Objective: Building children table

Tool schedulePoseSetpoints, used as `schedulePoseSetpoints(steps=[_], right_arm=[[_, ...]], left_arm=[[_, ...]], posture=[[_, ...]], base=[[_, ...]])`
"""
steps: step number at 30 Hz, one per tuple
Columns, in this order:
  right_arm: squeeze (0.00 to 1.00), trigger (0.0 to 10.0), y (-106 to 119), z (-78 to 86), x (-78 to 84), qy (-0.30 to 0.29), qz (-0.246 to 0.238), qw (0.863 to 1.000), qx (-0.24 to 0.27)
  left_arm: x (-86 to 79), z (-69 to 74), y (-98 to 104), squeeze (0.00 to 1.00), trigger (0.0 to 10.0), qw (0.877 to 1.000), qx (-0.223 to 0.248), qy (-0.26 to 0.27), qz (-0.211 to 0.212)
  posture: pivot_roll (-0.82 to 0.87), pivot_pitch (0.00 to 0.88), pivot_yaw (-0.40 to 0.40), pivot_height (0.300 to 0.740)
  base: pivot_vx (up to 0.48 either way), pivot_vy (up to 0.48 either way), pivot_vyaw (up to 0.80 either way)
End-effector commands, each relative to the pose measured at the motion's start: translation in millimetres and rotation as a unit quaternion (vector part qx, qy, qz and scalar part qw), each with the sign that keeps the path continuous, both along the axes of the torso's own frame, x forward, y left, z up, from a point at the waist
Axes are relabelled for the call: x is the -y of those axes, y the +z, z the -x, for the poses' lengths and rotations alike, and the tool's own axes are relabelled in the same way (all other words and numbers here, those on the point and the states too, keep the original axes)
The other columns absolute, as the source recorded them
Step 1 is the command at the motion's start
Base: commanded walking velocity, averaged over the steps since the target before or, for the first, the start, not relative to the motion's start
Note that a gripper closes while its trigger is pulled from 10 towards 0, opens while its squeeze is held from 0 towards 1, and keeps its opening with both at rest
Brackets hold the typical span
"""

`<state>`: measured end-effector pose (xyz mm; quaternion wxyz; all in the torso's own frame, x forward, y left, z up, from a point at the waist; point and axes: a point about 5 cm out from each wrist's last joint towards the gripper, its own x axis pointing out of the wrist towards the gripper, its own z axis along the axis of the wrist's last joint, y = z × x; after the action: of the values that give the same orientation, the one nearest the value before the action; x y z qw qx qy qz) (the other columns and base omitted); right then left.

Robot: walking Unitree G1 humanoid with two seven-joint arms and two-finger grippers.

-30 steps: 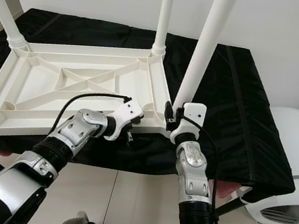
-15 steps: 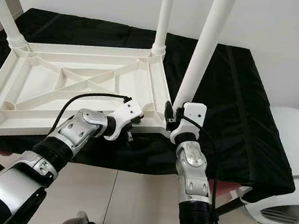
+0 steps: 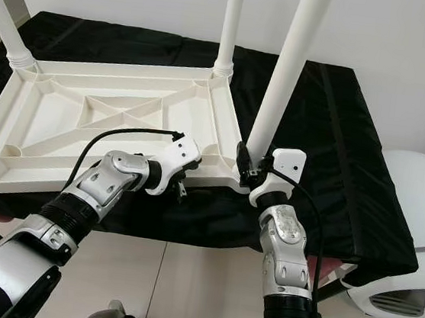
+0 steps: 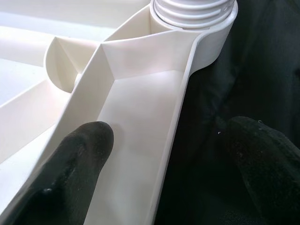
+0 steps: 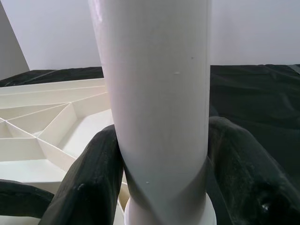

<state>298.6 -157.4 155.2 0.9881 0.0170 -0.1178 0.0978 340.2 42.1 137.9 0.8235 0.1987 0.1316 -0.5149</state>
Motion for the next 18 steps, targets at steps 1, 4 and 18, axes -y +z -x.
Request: schedulePoseSetpoints(steps=[1, 4, 18], right_arm=[[0.03, 10.0, -1.4, 4.3, 4.4, 0.000, -0.001, 1.000, -0.001], [1.00, 10.0, -1.6, 5.8, 6.0, 0.001, -0.007, 1.000, 0.000], [0.00, 10.0, -6.8, 12.6, 8.0, -0.008, 0.006, 1.000, -0.005]], left_arm=[[-5.5, -3.0, 4.4, 0.00, 10.0, 1.000, 0.020, 0.021, 0.000], [-5.7, -2.4, 3.9, 0.00, 10.0, 1.000, 0.019, 0.021, 0.000], [-5.7, -1.2, 2.3, 0.00, 10.0, 1.000, 0.020, 0.018, 0.000]], posture=[[-0.03, 0.000, 0.000, 0.740], [-0.03, 0.000, 0.000, 0.740], [-0.05, 0.018, 0.027, 0.740]], base=[[0.000, 0.000, 0.00], [0.000, 0.000, 0.00], [0.000, 0.000, 0.00]])
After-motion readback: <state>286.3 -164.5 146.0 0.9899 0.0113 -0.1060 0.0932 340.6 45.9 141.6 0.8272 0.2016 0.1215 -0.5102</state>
